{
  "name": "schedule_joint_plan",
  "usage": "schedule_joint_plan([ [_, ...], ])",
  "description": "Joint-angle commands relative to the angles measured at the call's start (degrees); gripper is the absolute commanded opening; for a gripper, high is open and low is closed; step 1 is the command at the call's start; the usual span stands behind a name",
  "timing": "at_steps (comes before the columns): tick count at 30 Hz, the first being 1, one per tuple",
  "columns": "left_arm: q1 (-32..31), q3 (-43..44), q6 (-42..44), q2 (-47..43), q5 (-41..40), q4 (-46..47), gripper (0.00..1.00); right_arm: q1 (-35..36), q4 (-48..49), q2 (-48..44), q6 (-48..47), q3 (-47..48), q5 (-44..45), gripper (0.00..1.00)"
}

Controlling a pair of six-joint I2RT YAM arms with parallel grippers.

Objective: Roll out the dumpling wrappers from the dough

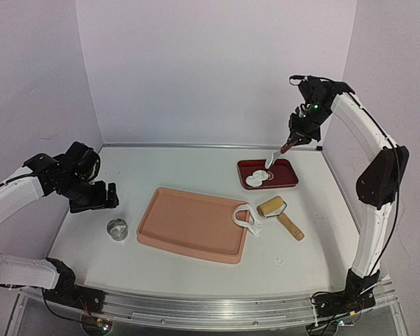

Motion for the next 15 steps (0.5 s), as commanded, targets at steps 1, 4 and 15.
schedule_joint_plan([
  [1, -0.2, 0.3, 0.0, -0.3, -0.9, 1.4, 1.0, 2.8, -4.7, -0.3, -3.9, 0.0, 9.0, 0.0],
  [4, -0.1, 0.2, 0.3, 0.1, -0.3, 1.7, 1.0, 8.6, -9.4, 4.8, -8.2, 6.5, 16.1, 0.0],
  [15, -0.1, 0.3, 0.4, 1.2, 0.3, 1.7, 1.0, 13.8, -13.6, 10.6, -4.4, 7.1, 40.4, 0.0],
])
